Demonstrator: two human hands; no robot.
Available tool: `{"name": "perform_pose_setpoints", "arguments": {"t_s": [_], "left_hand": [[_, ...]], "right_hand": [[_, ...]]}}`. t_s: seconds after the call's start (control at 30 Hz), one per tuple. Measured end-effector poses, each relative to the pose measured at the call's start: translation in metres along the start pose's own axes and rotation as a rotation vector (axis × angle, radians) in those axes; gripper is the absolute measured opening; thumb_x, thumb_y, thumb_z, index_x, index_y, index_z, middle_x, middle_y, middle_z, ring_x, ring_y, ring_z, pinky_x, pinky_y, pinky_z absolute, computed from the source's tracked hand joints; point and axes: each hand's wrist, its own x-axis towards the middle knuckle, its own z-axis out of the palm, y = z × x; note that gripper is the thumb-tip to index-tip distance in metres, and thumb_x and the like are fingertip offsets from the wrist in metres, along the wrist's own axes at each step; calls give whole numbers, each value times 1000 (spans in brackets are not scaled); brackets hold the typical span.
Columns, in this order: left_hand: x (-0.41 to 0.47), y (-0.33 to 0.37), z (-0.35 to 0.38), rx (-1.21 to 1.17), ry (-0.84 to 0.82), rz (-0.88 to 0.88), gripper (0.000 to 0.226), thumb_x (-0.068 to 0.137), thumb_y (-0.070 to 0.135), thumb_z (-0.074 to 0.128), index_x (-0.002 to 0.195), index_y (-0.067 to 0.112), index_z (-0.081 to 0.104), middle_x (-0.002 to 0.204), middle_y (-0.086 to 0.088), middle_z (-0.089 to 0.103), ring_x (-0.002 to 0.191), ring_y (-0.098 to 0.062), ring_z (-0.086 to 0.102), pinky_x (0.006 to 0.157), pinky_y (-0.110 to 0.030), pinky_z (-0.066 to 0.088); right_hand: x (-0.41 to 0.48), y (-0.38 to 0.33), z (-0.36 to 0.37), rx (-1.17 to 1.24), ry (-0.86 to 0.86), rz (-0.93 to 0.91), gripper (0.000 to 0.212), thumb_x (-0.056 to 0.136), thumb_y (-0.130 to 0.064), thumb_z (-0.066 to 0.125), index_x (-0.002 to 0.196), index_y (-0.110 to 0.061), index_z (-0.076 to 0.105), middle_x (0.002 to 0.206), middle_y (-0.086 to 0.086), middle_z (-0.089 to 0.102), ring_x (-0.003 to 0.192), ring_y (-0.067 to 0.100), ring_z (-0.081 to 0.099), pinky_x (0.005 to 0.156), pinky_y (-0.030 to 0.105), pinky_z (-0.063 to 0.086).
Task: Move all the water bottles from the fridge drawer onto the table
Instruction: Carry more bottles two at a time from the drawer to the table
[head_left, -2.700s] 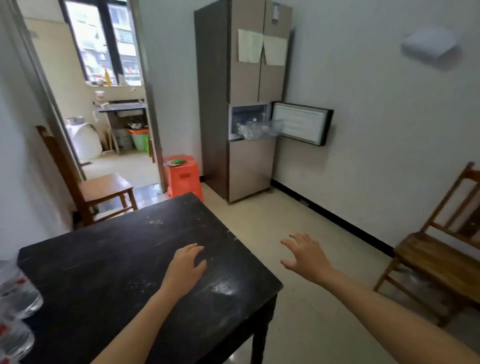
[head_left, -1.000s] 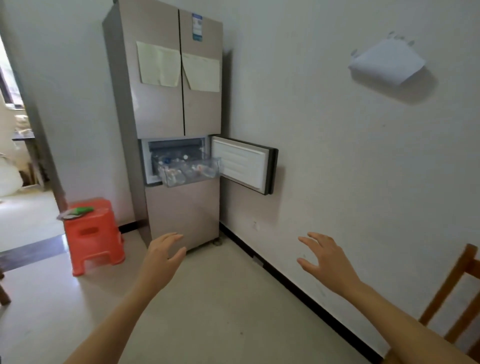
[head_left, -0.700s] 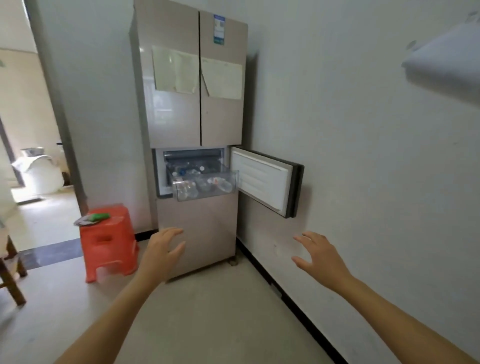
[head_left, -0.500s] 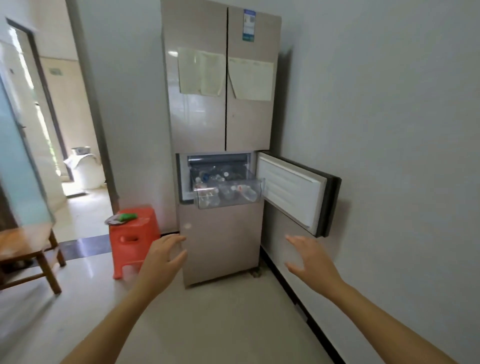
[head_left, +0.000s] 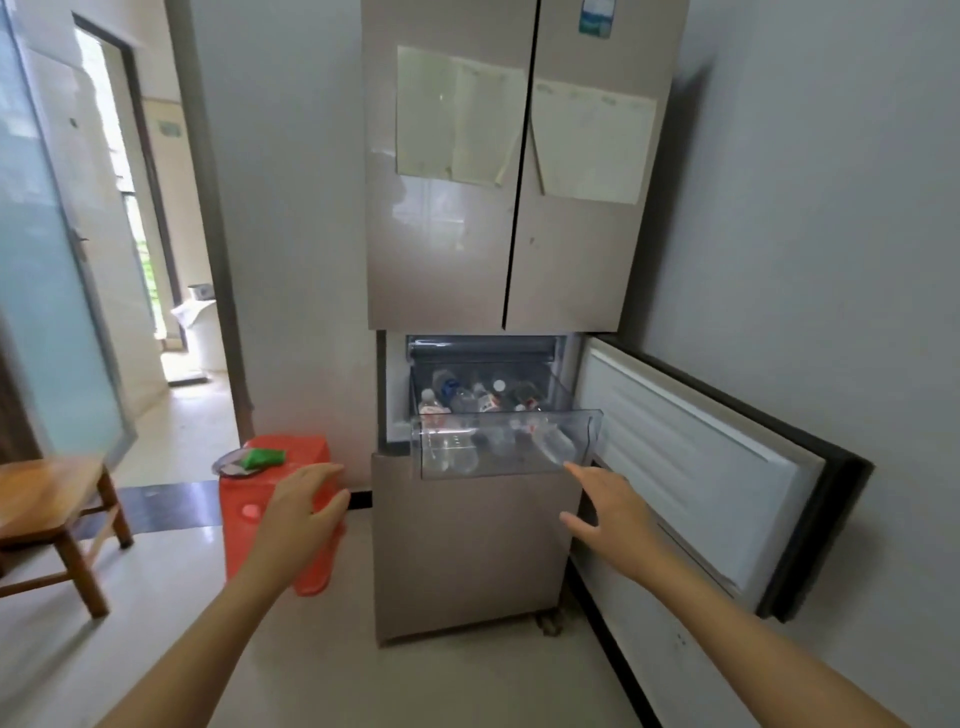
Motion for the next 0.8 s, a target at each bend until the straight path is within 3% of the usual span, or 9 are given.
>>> {"name": "perform_pose_setpoints", "arguments": {"t_s": [0.07,0.27,0.47,0.63,0.8], "left_hand": [[35,6,18,2,-32,-6,34,90,12,55,124,8,54,132,-13,50,125,-30,44,103,-35,34],[112,-8,86,73,-87,36,32,89,11,55,121,8,56,125,-10,56,118,-27,48,100,-37,36],[192,15,154,139,-101,110,34,89,13,56,122,8,55,124,-10,56,116,-22,48,91,-24,31],[263,31,209,160,-124,120,35,90,21,55,124,13,53,129,-6,53,122,-21,46,102,-34,36],[300,24,259,201,-180,65,35,88,18,56,123,12,55,128,-6,54,119,-20,47,100,-35,39]], "right_hand": [[31,14,-2,-1,1,33,62,90,-38,53,144,-22,26,143,-1,38,133,17,32,109,34,31],[103,74,18,-2,-64,81,61,90,-37,54,143,-22,28,144,0,38,133,18,32,109,31,30],[194,134,22,40,15,82,61,88,-32,58,141,-19,33,143,4,42,131,22,36,108,35,31],[277,171,25,85,-12,61,61,89,-33,57,142,-21,31,143,3,41,132,20,35,108,33,32],[327,195,52,172,-74,82,59,89,-31,56,142,-20,32,142,4,40,131,21,36,107,33,33]]}}
